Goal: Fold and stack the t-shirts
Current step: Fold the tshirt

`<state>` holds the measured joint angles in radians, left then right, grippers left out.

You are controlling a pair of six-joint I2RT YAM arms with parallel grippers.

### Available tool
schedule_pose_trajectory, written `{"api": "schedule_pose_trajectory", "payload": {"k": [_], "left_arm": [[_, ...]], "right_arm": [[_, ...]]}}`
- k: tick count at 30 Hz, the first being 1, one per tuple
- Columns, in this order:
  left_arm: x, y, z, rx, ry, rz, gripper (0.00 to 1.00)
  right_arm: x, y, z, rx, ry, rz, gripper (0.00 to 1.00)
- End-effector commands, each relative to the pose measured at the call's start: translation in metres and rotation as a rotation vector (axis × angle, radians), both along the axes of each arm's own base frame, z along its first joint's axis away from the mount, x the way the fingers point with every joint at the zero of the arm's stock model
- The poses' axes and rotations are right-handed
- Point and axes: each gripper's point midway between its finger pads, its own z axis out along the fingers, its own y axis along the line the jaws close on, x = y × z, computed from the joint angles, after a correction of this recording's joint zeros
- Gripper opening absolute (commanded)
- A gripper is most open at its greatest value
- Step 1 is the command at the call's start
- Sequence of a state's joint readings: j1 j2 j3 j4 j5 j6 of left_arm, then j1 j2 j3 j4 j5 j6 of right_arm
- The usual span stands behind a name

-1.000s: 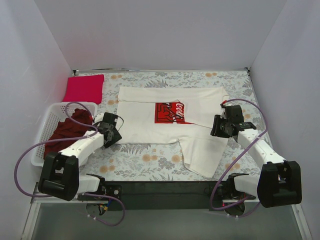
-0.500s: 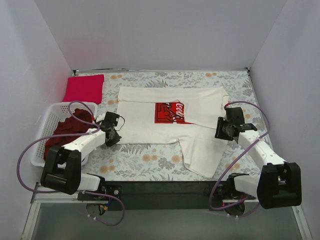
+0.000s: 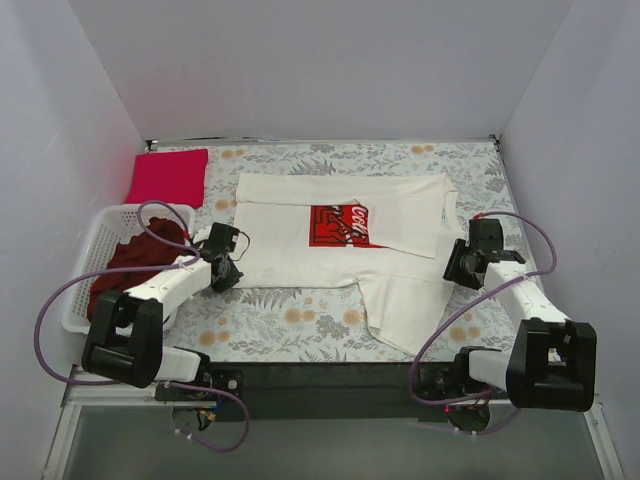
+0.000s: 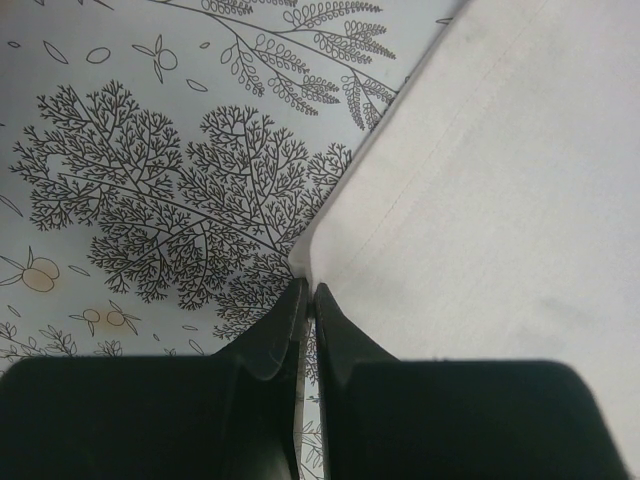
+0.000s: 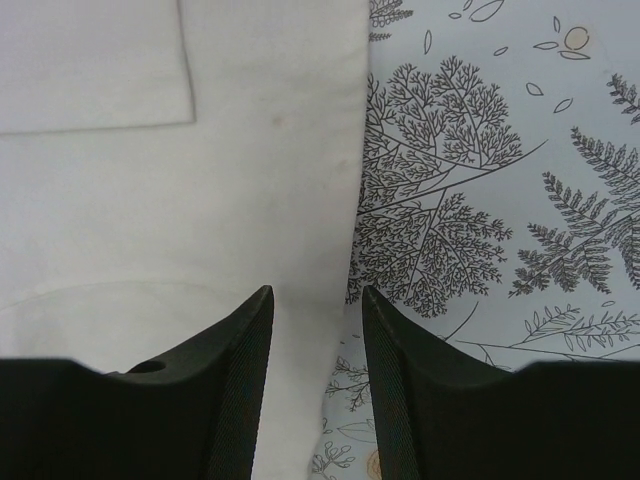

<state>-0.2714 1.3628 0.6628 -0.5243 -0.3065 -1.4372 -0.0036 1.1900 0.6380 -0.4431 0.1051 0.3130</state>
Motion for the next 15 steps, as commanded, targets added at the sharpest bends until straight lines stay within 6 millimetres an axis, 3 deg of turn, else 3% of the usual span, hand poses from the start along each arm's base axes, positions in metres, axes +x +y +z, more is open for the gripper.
{"api": "schedule_pose_trajectory", "payload": {"k": [1,15], "left_arm": [[-0.005,0.003,-0.001,0.014,0.022,-0.003,0.00],[-0.002,0.004,0.001,0.022,0.014,-0.001,0.00]], "right_arm": [[0.013,-0.004,0.000,0.028,-0.025,-0.043,0.47],[0.001,0.000,-0.028,0.173,0.032,-0.088,0.44]]}}
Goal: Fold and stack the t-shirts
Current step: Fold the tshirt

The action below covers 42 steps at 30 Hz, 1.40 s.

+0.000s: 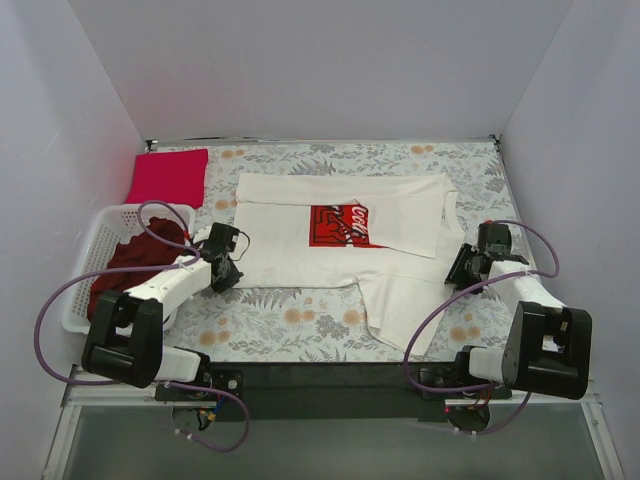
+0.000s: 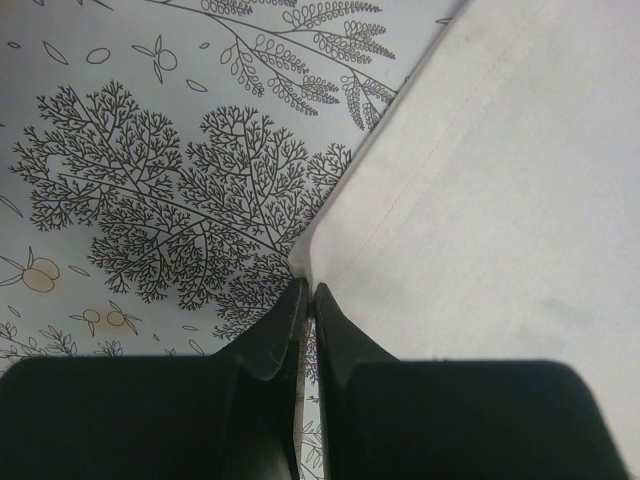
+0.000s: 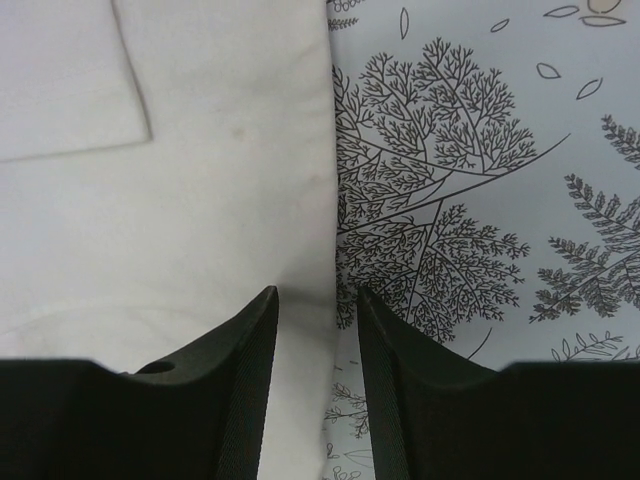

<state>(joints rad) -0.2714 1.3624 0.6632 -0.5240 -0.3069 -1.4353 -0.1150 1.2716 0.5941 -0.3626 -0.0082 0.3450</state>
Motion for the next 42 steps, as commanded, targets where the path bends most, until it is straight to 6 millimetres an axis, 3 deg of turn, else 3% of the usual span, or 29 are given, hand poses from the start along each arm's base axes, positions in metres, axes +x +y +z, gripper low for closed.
{"api": "schedule_pose_trajectory", "payload": {"k": [1,12,18,21,22,25,28,33,38,42], "left_arm": [[-0.002,0.005,0.001,0.025,0.012,0.003,0.00],[-0.002,0.004,0.003,0.021,0.006,0.003,0.00],[-0.001,0.005,0.006,0.021,-0.007,0.008,0.00],[-0.001,0.003,0.006,0.010,-0.008,0.005,0.00],[-0.002,0.003,0.006,0.009,-0.006,0.005,0.00],[-0.005,0.002,0.009,-0.006,-0.010,0.010,0.00],[-0.005,-0.003,0.014,-0.041,-0.025,0.010,0.00],[0.017,-0.011,0.037,-0.086,-0.073,0.005,0.00],[0.041,-0.002,0.051,-0.079,-0.086,0.023,0.00],[0.063,-0.002,0.067,-0.090,-0.122,0.022,0.00]], "right_arm": [[0.002,0.007,-0.004,0.059,-0.007,-0.002,0.43],[-0.006,0.015,-0.002,0.111,-0.002,-0.011,0.42],[-0.012,0.012,-0.006,0.094,0.015,-0.019,0.35],[-0.016,0.006,-0.007,0.069,0.017,-0.032,0.24],[-0.017,0.004,-0.006,0.063,0.017,-0.033,0.14],[-0.019,0.000,-0.002,0.054,0.006,-0.038,0.01],[-0.016,0.000,0.009,0.063,-0.019,-0.030,0.01],[-0.001,0.001,0.031,0.097,-0.057,-0.024,0.01],[0.024,-0.005,0.057,0.114,-0.100,-0.010,0.01],[0.039,-0.006,0.066,0.140,-0.094,0.005,0.01]]}}
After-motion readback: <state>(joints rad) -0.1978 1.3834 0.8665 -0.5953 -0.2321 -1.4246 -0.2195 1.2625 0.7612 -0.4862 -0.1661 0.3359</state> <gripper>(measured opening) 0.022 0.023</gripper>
